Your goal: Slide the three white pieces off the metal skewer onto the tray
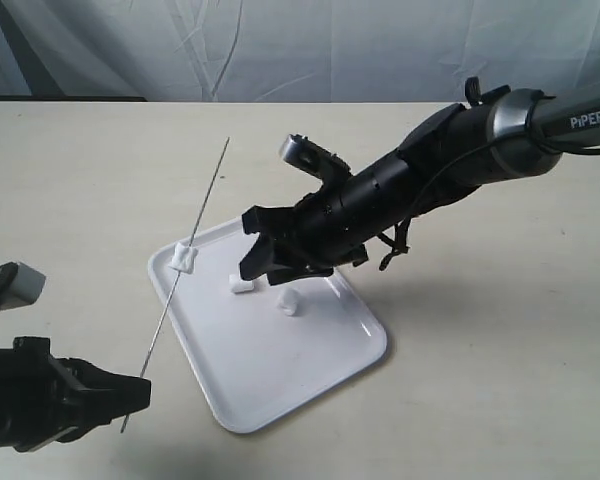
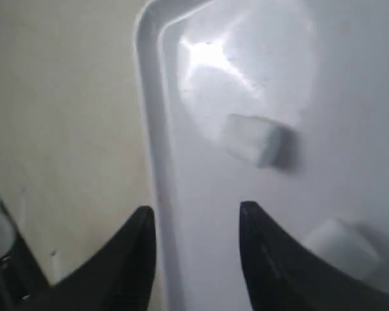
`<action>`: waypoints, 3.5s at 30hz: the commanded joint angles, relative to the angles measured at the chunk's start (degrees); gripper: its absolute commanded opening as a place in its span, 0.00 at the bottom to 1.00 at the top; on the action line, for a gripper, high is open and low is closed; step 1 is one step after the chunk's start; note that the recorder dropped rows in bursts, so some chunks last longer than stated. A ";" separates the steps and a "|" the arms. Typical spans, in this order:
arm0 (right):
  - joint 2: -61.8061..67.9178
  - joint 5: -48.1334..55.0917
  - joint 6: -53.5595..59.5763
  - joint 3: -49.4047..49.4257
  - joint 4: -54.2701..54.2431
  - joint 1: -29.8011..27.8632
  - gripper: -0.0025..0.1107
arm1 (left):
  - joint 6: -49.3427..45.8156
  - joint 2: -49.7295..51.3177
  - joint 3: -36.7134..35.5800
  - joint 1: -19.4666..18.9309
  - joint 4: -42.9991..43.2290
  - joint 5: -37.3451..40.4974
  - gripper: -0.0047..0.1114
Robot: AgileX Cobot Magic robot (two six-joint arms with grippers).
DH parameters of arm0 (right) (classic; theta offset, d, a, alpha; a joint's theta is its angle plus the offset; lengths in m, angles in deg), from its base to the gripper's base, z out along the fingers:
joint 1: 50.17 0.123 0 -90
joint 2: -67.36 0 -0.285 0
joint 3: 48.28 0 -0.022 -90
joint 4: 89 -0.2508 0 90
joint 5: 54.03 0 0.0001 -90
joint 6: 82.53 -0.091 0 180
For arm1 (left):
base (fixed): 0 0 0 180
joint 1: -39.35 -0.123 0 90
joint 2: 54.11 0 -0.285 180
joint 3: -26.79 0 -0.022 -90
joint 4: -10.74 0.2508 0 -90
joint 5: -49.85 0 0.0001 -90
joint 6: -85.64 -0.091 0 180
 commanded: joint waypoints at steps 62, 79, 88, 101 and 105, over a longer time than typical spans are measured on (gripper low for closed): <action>-0.04 15.58 17.53 -0.19 -24.93 2.18 0.32 | -1.96 0.04 -0.16 0.24 -7.09 -2.89 0.04; -0.04 14.19 17.39 -0.19 -24.75 2.87 0.15 | -2.78 0.04 -0.16 0.24 -8.01 -3.03 0.04; -0.04 13.94 17.39 -0.19 -27.11 2.77 0.15 | -2.45 0.04 -0.16 0.24 -5.79 -3.44 0.04; -0.04 11.41 17.95 -1.61 -27.77 -0.15 0.15 | -1.13 0.04 -0.16 0.24 -1.34 -5.40 0.04; -0.17 12.84 16.75 -3.55 -27.77 -2.64 0.15 | -1.02 0.04 -0.16 0.24 -1.23 -5.79 0.04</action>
